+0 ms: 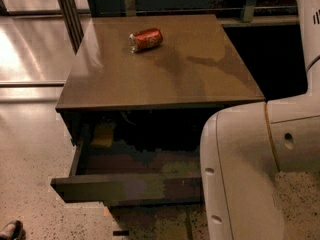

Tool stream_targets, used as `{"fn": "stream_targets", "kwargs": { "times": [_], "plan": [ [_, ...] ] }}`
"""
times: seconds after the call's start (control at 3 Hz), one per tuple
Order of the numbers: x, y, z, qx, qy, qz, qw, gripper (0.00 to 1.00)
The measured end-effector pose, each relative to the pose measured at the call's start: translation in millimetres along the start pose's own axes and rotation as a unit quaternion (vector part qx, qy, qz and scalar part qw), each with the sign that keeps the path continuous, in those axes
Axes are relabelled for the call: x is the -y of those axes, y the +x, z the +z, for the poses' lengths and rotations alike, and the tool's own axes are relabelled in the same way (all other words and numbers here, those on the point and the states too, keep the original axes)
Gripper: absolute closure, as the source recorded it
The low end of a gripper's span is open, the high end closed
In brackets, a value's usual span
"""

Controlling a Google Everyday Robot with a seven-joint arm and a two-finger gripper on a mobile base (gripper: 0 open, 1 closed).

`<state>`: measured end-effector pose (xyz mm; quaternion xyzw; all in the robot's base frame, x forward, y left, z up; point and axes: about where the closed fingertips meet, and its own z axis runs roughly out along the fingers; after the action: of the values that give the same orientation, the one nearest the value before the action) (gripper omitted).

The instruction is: Close top drawer

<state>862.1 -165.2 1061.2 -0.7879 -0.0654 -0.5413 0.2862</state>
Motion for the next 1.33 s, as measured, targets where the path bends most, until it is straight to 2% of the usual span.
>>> {"fn": "stream_targets", "kwargs": {
  "times": [0.33, 0.67, 1.0, 1.33],
  "plan": [
    [-2, 16, 7, -0.043, -0.004, 0.124, 0.9914, 0.0],
    [-3, 18, 15, -0.061, -0.01, 0.227, 0.9718, 0.0],
    [2, 17, 20, -0.072, -0.002, 0.308, 0.9488, 0.0],
    [7, 16, 22, -0.079, 0.01, 0.361, 0.929, 0.0]
  ]
}}
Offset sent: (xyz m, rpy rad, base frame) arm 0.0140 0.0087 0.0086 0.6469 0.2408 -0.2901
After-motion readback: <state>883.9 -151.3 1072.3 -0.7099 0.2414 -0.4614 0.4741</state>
